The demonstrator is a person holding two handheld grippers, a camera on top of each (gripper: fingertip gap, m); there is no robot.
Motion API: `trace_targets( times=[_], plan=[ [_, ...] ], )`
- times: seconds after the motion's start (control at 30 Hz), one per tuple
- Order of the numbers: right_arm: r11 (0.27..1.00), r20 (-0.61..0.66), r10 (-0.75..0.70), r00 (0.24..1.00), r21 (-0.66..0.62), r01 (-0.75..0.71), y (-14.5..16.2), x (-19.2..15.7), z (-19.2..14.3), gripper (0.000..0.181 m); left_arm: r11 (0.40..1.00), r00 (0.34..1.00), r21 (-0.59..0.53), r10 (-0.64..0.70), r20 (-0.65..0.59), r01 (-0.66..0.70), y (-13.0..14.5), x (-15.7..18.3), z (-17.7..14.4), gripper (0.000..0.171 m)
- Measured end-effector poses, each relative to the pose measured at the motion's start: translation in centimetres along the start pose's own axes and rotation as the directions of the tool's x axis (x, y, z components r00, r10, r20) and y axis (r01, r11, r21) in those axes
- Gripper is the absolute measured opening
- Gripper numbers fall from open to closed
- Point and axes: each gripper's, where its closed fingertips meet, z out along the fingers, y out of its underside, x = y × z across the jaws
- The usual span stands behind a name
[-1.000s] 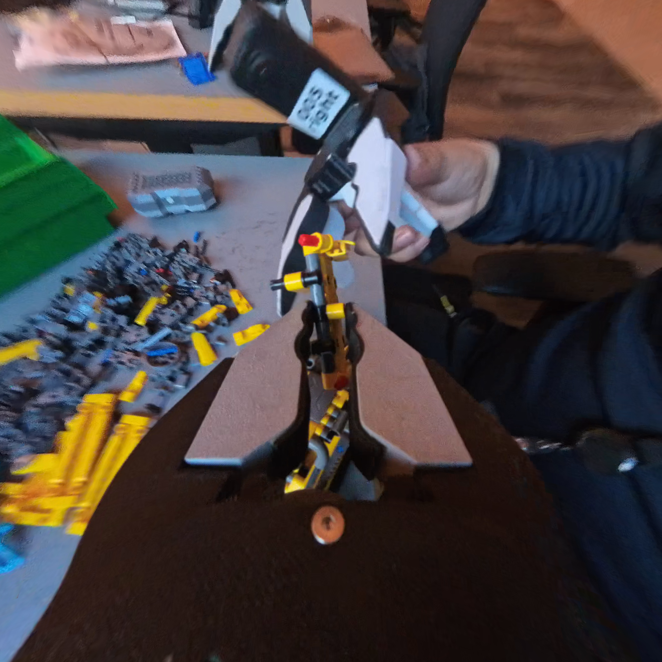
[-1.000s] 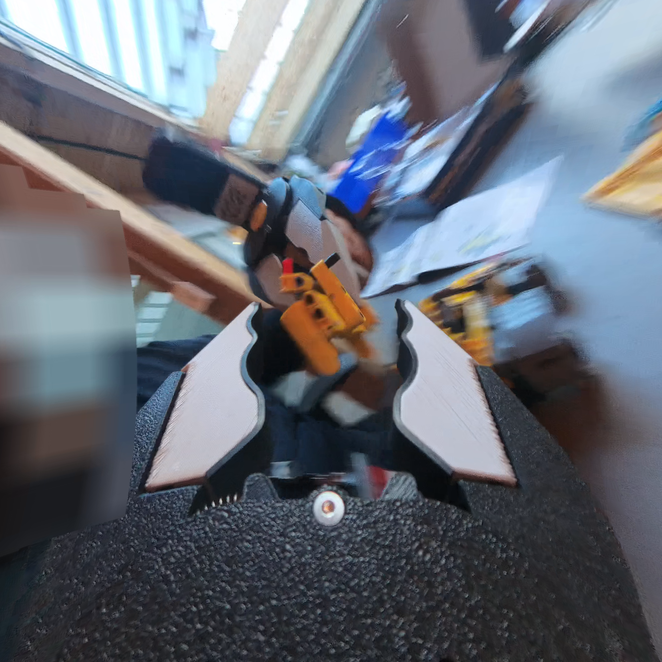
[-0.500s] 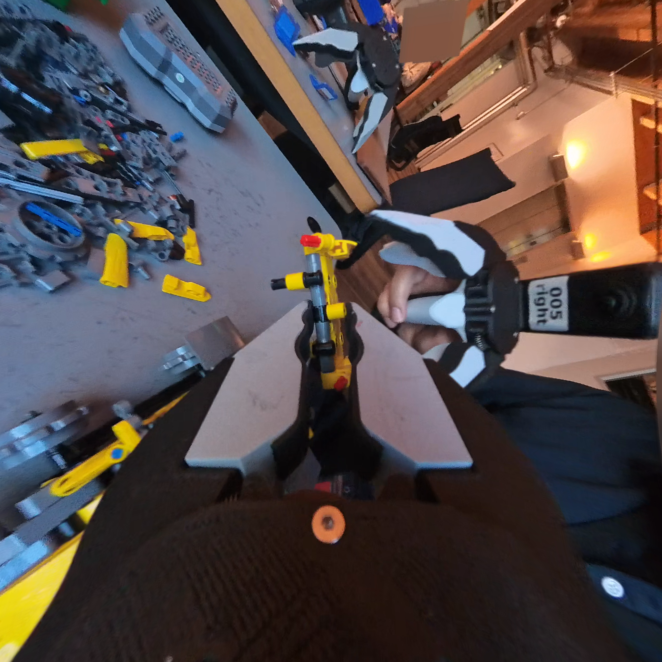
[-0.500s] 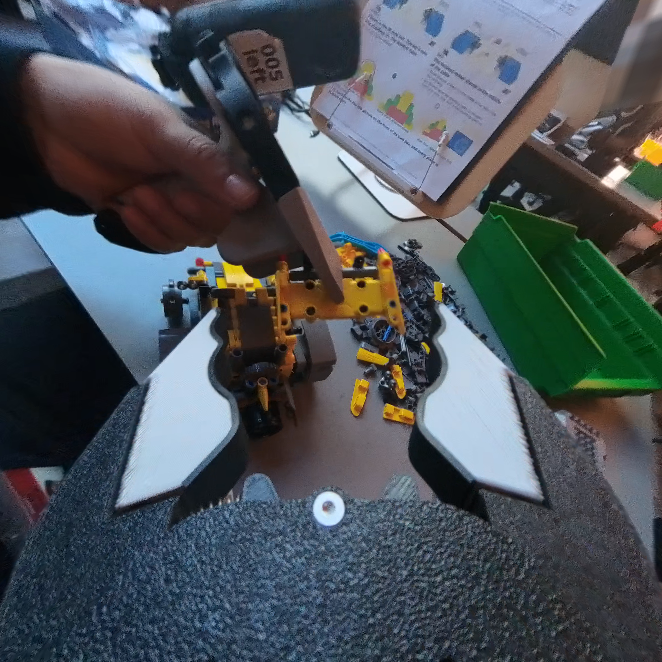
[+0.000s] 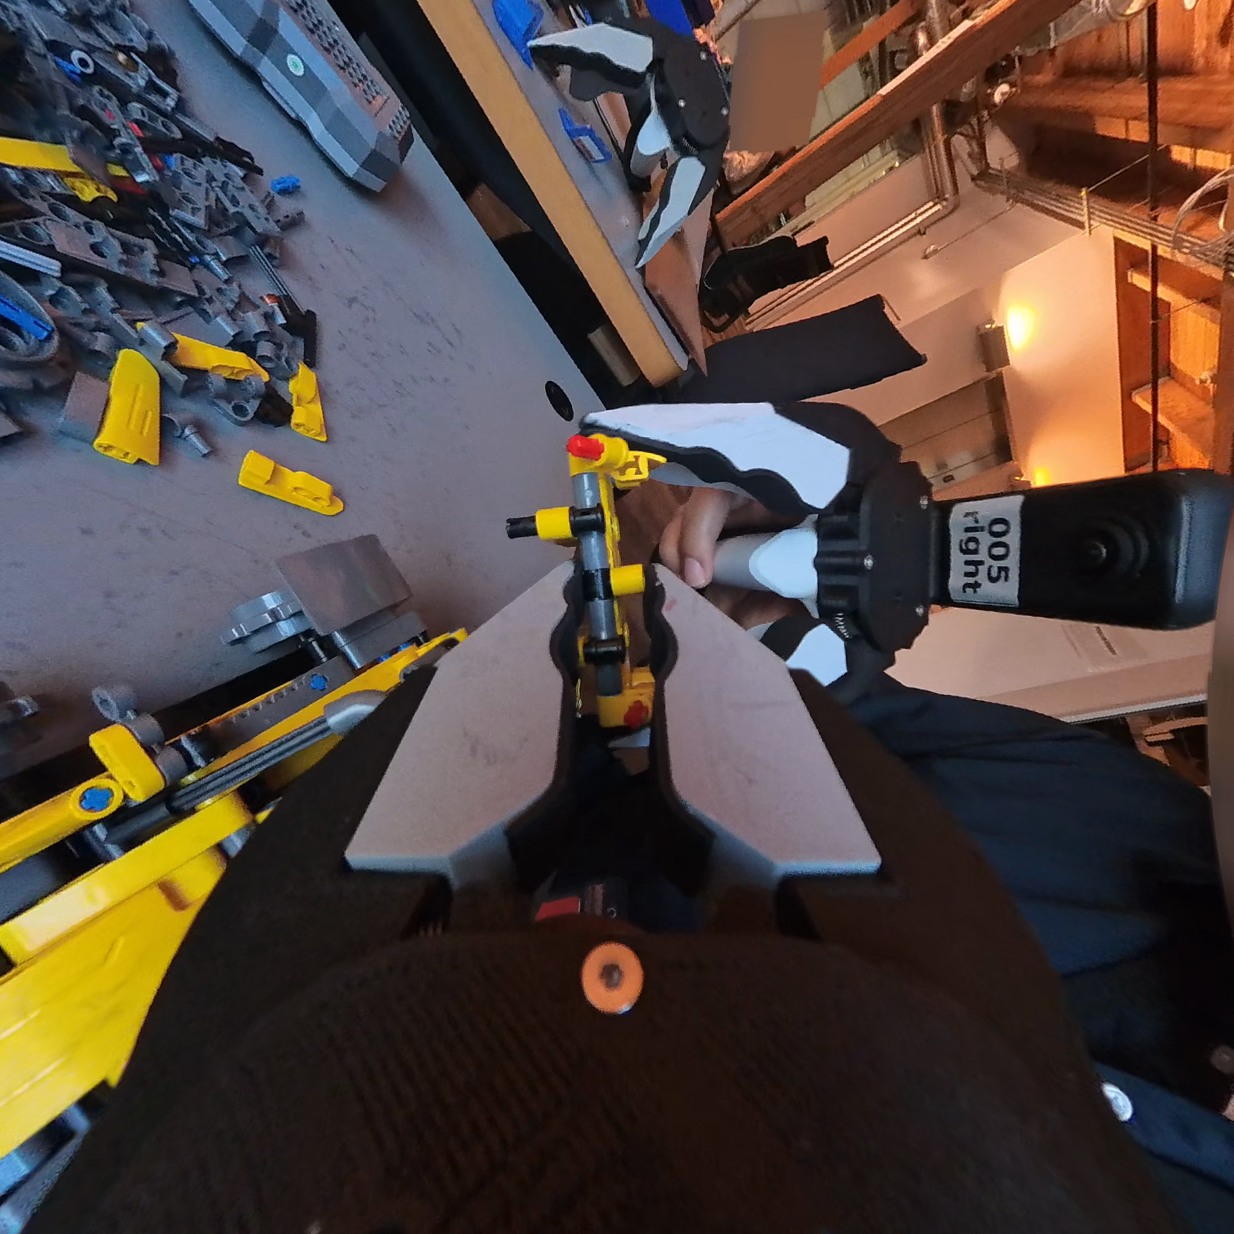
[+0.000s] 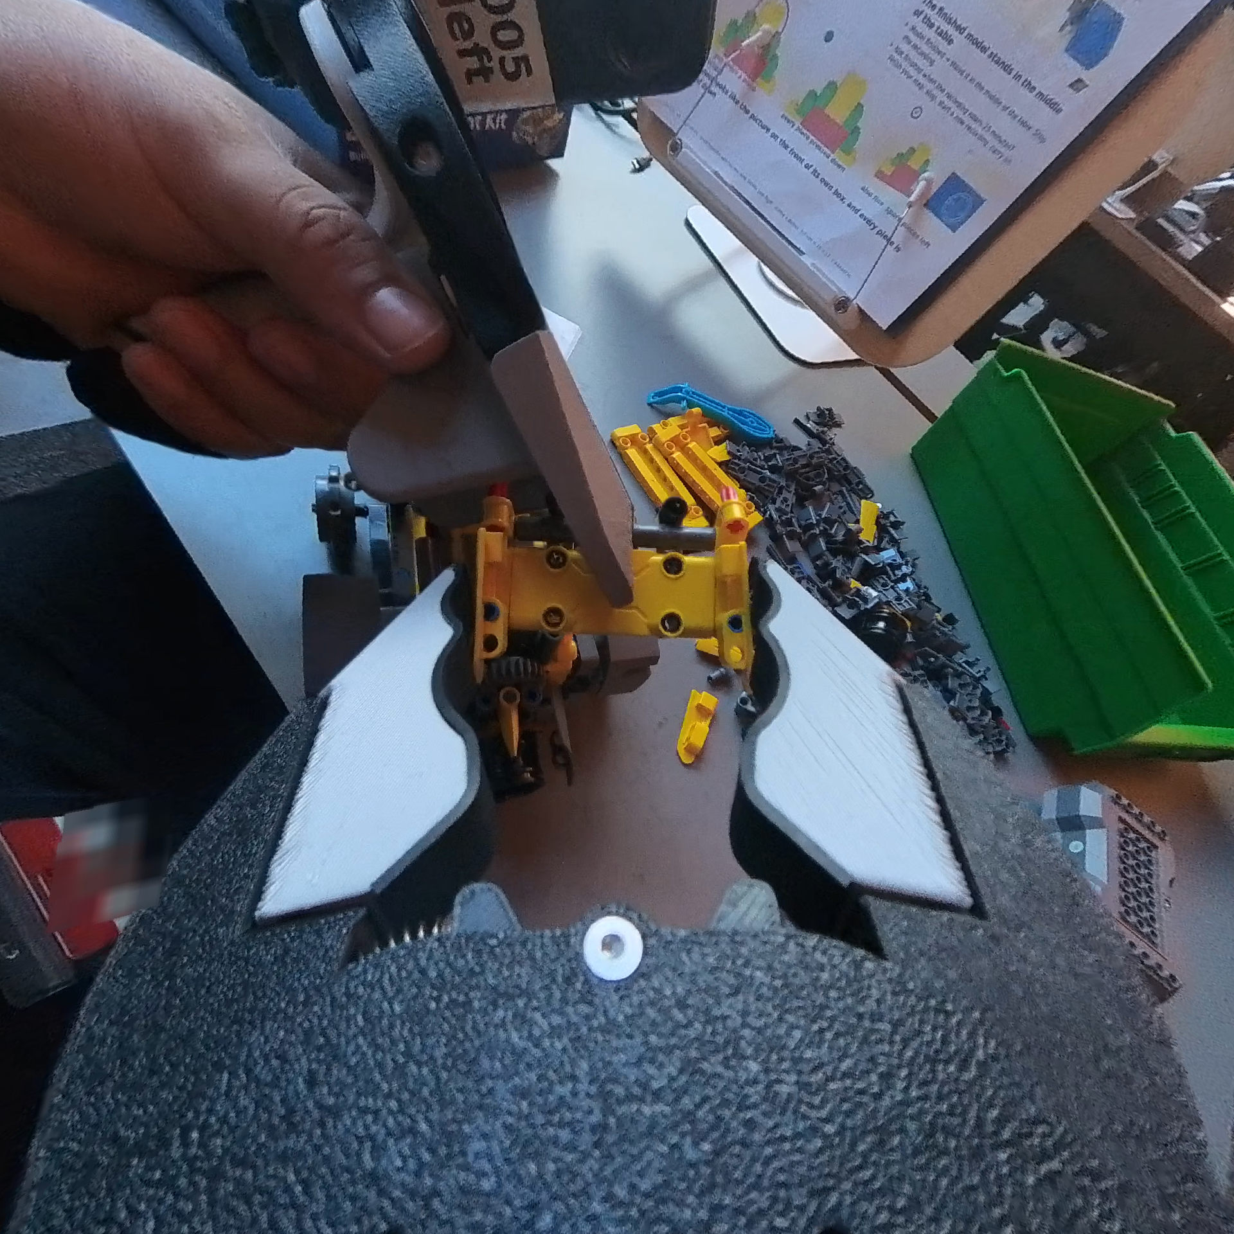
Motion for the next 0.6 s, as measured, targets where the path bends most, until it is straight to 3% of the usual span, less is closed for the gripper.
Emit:
trace_targets(
  times=[0.17, 0.23, 0.3, 0.43, 0.6],
  plan=[
    [0.998, -0.007, -0.035, 0.999, 0.054, 0.035, -0.5, -0.3, -0.8, 0.082, 0.998, 1.000, 0.050, 0.023, -0.002, -0.023, -0.1, 0.7, -0.4, 0.015],
    [0.997, 0.006, -0.016, 1.000, 0.081, 0.015, -0.5, -0.3, -1.0, 0.082, 0.996, 0.998, 0.075, 0.055, 0.026, -0.057, -0.6, 0.9, -1.2, 0.034],
    [0.993, 0.026, 0.025, 0.999, 0.116, -0.028, -0.6, -0.3, -1.3, 0.081, 0.986, 0.996, 0.139, 0.090, -0.009, -0.088, -1.7, 2.0, -2.9, 0.038],
    [0.977, 0.059, 0.117, 0.991, 0.170, -0.125, -0.1, 0.7, -1.8, 0.081, 0.943, 0.988, 0.309, 0.146, -0.045, -0.126, -4.8, 2.7, -10.2, 0.047],
    [0.938, 0.106, 0.229, 0.968, 0.242, -0.249, 0.2, 3.1, -2.7, 0.081, 0.850, 0.961, 0.456, 0.192, 0.197, -0.263, -6.4, -0.1, -21.4, 0.042]
  ],
)
